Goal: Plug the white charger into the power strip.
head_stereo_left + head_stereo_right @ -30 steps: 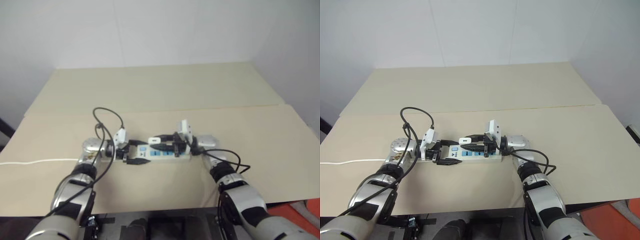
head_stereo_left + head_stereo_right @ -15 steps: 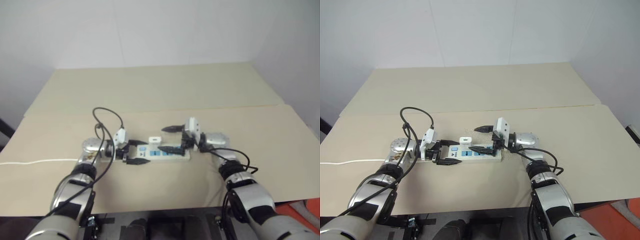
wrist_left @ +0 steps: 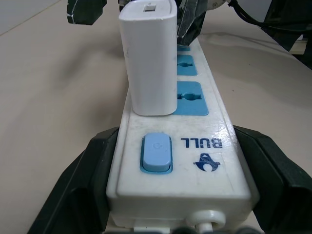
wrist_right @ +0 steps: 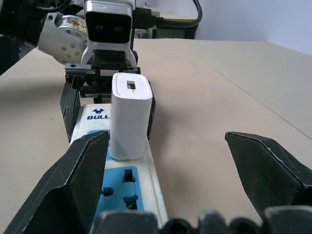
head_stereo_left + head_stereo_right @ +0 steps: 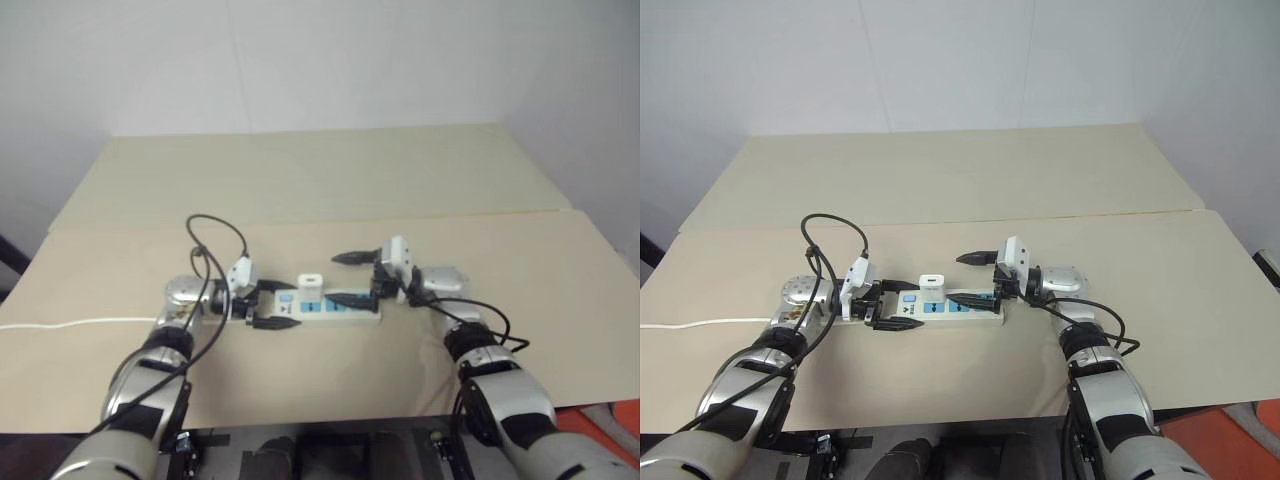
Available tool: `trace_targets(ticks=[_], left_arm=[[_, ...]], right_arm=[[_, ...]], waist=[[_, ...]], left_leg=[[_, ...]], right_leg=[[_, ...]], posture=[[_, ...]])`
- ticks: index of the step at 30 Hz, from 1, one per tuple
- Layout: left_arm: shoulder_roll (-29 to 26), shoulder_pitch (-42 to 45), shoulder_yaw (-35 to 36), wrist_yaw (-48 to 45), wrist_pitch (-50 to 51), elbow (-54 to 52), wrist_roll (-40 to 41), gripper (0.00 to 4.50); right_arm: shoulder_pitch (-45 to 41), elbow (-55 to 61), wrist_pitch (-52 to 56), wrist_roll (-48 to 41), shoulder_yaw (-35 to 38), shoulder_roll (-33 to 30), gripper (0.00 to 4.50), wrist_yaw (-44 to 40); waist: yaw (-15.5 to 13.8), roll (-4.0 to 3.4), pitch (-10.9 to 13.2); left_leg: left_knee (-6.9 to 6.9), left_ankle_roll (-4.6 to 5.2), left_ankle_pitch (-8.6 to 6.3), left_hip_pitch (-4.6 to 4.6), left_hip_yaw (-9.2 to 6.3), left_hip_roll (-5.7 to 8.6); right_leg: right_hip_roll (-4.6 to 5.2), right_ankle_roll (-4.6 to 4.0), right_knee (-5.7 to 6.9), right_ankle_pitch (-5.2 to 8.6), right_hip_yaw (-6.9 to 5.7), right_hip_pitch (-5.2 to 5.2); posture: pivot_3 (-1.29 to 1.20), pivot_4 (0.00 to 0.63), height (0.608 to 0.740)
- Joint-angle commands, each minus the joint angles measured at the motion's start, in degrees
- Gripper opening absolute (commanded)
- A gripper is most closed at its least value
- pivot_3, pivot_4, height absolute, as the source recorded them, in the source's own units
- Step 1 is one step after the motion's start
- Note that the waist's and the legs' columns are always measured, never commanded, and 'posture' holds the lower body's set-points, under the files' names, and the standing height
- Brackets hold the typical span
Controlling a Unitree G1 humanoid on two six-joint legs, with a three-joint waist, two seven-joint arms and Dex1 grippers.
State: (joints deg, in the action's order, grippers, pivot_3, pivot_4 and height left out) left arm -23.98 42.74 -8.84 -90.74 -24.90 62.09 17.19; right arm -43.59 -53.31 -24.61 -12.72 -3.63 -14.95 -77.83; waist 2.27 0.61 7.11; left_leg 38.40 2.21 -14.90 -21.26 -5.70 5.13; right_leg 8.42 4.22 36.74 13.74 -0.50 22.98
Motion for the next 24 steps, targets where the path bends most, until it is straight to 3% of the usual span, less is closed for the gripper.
trace_targets(ticks=[1,4,8,14,18,24], left_arm=[[-0.1,1.6,-0.8,-1.8,1.7,-2.6,0.1,3.28],[-0.4,1.5,-1.4,-1.8,3.1,-3.9,0.5,3.28],[-0.2,1.0,-1.2,-1.8,2.5,-5.7,1.8,4.47],[-3.3,-0.9,-5.3,-1.8,6.1,-12.0,6.1,4.47],[-4.6,-1.3,-3.8,-1.8,6.5,-14.8,8.5,4.47],[-11.9,0.7,-6.0,-1.8,7.0,-17.0,9.8,4.47]], right_arm=[[1.2,-0.8,0.0,0.0,0.7,-0.8,4.49,-1.3],[1.1,-0.9,-0.3,0.3,1.2,-0.8,4.49,-1.2],[1.2,-1.1,-0.6,0.7,1.4,-1.1,4.5,-1.4],[0.9,-1.5,-0.7,0.8,2.2,-2.0,4.5,-1.3],[0.9,-0.2,-0.1,-0.4,3.2,-2.9,4.5,-1.9],[2.5,8.2,3.3,-4.4,5.4,-6.9,4.5,-4.9]], waist=[[0.0,0.0,0.0],[0.0,0.0,0.0],[0.0,-0.01,0.0],[0.2,-0.04,0.0],[0.3,-0.12,0.1],[0.4,-0.15,0.1]], left_leg=[[-0.02,0.0,0.0,0.0,0.0,0.0],[-0.07,0.0,0.0,-0.01,0.0,0.01],[-0.12,-0.02,0.01,-0.04,0.0,0.01],[-0.16,-0.03,0.02,-0.06,0.01,0.0],[-0.22,-0.05,0.03,-0.14,0.08,0.02],[-0.23,-0.1,0.06,-0.29,0.08,0.01]], right_leg=[[0.0,0.0,0.0,0.0,0.0,0.01],[0.0,0.0,0.0,0.0,0.0,0.0],[0.0,0.0,-0.05,0.0,0.0,0.02],[0.0,0.0,-0.04,0.0,0.03,-0.13],[-0.01,-0.01,-0.03,0.0,0.19,0.04],[-0.04,-0.01,-0.05,0.0,0.2,0.2]], posture=[[0.0,0.15,0.74],[0.0,0.15,0.74],[0.0,0.15,0.74],[0.0,0.15,0.74],[0.0,0.15,0.74],[0.0,0.15,0.74]])
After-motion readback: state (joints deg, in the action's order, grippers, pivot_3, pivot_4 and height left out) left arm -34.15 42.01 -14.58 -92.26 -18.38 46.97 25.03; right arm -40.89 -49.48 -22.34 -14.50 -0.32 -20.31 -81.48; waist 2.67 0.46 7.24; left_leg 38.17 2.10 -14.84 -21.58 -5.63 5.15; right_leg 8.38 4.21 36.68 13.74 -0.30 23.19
